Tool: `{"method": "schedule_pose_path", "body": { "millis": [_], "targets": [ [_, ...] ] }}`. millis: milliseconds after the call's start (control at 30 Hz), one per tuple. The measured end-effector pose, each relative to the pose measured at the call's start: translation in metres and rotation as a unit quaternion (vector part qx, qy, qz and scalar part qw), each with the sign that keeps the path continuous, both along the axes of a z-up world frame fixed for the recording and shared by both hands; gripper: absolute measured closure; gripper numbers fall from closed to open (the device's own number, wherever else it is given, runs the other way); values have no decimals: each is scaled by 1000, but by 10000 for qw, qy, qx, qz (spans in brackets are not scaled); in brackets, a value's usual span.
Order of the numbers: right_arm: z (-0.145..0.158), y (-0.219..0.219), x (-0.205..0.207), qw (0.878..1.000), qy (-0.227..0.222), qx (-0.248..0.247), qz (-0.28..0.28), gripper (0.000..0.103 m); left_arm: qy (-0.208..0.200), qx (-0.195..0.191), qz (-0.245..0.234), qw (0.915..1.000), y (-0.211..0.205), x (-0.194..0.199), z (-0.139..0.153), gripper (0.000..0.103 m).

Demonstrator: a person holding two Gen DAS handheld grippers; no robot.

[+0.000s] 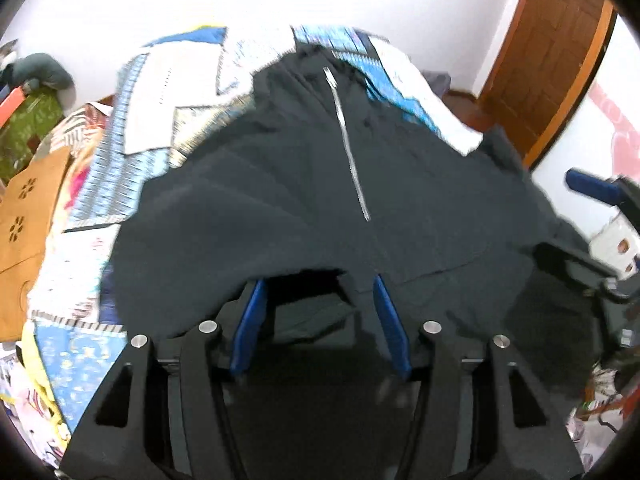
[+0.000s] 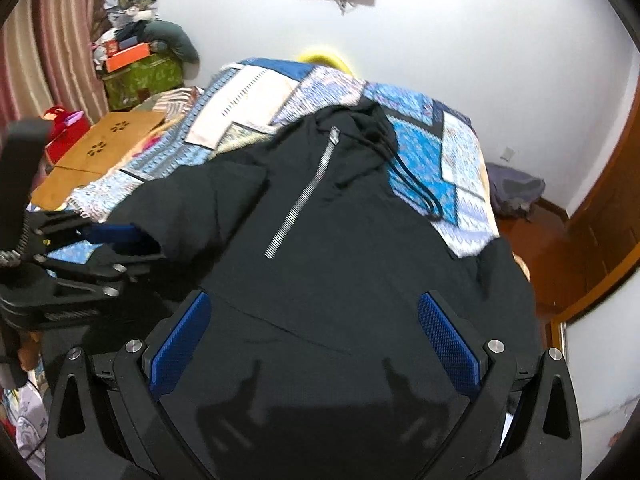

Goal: Fold large clothes

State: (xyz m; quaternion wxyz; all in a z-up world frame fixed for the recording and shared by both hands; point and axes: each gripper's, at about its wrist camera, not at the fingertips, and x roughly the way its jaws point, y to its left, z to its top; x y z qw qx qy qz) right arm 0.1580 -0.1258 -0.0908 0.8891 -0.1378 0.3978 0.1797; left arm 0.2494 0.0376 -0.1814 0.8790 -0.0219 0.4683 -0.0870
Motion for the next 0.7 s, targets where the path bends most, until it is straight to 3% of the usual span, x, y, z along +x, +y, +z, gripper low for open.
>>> {"method": "schedule_pose_path", "body": {
  "millis": [100, 333, 433, 700],
  "targets": [
    [4, 18, 1, 9998, -73, -25, 158, 0, -416, 29, 361, 9985, 35, -17, 28, 36],
    [-3, 87, 11, 9967, 88, -63, 804, 0, -1019, 393, 1031, 9887, 107, -46, 65, 29],
    [-14, 116, 12, 9938, 201, -160, 1082, 1, -1096, 560, 1283, 9841, 134, -59, 67, 24],
    [-51, 206, 10, 9792, 666, -502, 1849, 2, -868, 675, 1626, 9806, 179, -78, 39, 23]
  ]
}}
